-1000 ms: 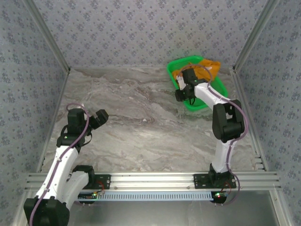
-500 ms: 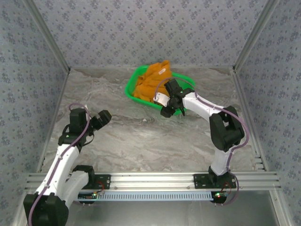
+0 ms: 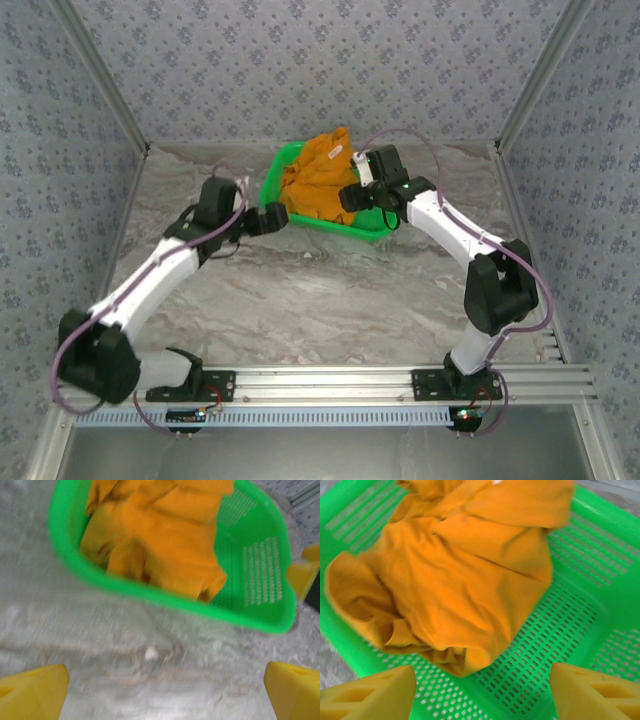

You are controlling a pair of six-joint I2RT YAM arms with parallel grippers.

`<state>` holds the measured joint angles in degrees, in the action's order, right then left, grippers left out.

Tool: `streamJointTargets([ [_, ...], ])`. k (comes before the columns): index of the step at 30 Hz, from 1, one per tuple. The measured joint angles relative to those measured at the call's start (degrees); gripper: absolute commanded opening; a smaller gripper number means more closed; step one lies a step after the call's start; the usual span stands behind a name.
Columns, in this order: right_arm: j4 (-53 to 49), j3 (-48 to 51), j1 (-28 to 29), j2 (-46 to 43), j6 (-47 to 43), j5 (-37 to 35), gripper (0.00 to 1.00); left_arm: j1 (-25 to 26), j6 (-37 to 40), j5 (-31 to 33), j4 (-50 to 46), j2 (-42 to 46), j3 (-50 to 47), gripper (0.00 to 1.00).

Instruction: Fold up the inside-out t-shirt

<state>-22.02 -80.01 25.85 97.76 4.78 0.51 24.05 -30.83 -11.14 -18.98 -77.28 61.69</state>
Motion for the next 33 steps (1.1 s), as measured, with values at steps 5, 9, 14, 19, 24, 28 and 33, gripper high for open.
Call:
streamJointTargets([
  [5,-2.67,3.32,-2.03,-1.97,10.84,-7.80,0.81,2.10,2.89,3.39,-3.93,-18.01,18.29,1.00],
  [9,-4.59,8.41,-7.15,-5.16,18.43,-8.98,0.80,3.85,4.94,6.62,-8.35,-29.03,27.26,1.00],
  [14,-6.49,13.97,-12.83,-7.26,24.06,-7.98,0.79,5.77,6.67,11.67,-14.62,-40.57,37.57,1.00],
  [19,-6.51,14.29,-12.17,-7.26,25.44,-5.14,0.78,6.34,7.26,14.27,-18.73,-50.42,47.12,0.93],
  [24,-6.49,14.03,-11.78,-6.78,26.21,-3.21,0.78,6.21,7.96,16.04,-20.55,-56.46,52.83,0.41],
  [28,-6.86,10.38,-11.78,-2.84,26.80,-2.21,0.78,5.97,9.18,15.72,-21.42,-56.54,53.51,0.00],
  [33,-6.47,4.74,-11.78,3.67,28.33,-1.51,0.70,5.97,9.81,11.39,-19.76,-50.93,51.87,0.00],
])
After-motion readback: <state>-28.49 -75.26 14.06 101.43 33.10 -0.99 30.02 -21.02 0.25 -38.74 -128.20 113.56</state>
